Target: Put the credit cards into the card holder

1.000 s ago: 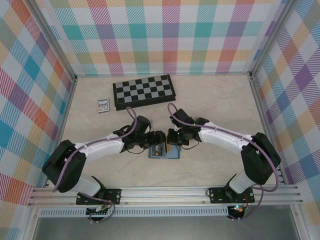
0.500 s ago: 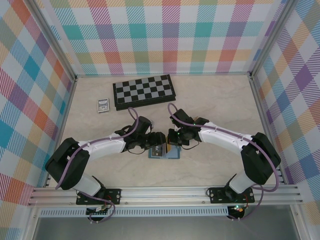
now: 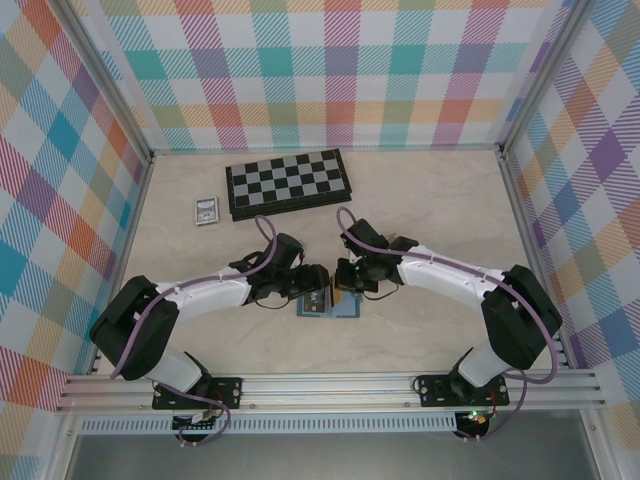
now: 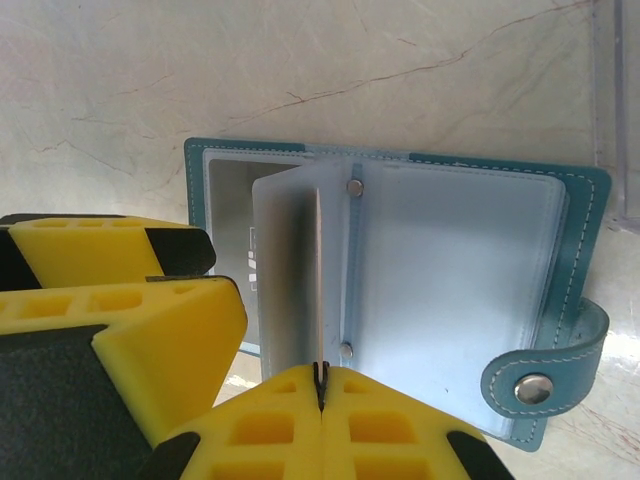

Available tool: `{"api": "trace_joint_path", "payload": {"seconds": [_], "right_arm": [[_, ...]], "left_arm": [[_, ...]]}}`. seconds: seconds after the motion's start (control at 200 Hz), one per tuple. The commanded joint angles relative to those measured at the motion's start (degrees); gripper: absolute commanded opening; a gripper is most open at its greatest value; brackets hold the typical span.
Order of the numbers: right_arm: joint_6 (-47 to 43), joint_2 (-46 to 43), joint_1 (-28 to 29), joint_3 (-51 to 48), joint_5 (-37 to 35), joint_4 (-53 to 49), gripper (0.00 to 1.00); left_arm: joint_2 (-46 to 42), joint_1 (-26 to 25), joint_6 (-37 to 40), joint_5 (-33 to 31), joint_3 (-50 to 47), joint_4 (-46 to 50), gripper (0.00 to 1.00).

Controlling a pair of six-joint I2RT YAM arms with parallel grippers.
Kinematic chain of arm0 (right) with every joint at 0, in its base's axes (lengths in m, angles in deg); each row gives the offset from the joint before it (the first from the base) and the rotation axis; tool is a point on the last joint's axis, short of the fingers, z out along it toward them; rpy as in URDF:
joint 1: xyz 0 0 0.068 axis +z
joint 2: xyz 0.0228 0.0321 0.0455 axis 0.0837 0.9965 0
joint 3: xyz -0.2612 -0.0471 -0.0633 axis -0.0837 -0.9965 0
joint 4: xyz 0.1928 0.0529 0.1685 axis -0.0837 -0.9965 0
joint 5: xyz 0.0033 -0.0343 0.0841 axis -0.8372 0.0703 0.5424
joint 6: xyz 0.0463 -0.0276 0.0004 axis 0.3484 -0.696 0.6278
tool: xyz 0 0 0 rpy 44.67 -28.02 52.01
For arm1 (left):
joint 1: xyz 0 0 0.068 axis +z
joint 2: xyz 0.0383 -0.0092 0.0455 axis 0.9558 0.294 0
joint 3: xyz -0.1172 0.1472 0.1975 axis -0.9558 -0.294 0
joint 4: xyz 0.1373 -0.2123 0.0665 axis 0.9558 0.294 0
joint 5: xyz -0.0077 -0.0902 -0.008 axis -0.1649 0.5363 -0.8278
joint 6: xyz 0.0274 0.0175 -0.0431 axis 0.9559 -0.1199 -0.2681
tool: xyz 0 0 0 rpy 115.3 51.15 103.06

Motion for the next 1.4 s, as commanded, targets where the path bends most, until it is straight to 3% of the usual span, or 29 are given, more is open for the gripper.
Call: {"api": "trace_joint_path", "payload": {"seconds": [0.0,0.115,0.2,0.485,1.07,1.255,1.395], "right_arm": [[0.58,-1.78,-0.41,-0.56,0.86,0.54,0.0],[0.6,-1.87,-0.41,-0.67,0.57,0.36,0.0],[0.58,-1.92,-0.54,-0.65,0.92,0.5,0.0],[1.58,-3.66,-1.15,-2.05,1.7,2.13,0.0],[3.04,-3.64,-2.68,-5.57,6.49,7.9,0.0],[3.22,-3.53,-2.78,-5.66,6.0,7.5,0.0],[2.95,-3.37,-2.79,-5.22,5.37,6.17,0.0]], "left_arm": [[-1.1,-0.71,0.07,-0.6,-0.62,0.25,0.56],[-0.9,-0.72,-0.04,-0.6,-0.82,-0.24,0.53],[-0.89,-0.74,-0.17,-0.09,-0.78,-0.91,0.59],[-1.62,-0.71,-0.65,0.42,-1.69,-3.15,0.63],[-1.05,-0.71,-1.03,1.02,-2.32,-3.97,0.66],[-0.64,-0.77,-0.91,1.17,-2.07,-3.86,0.65],[-0.63,-0.75,-0.81,0.9,-2.34,-3.78,0.57]]}}
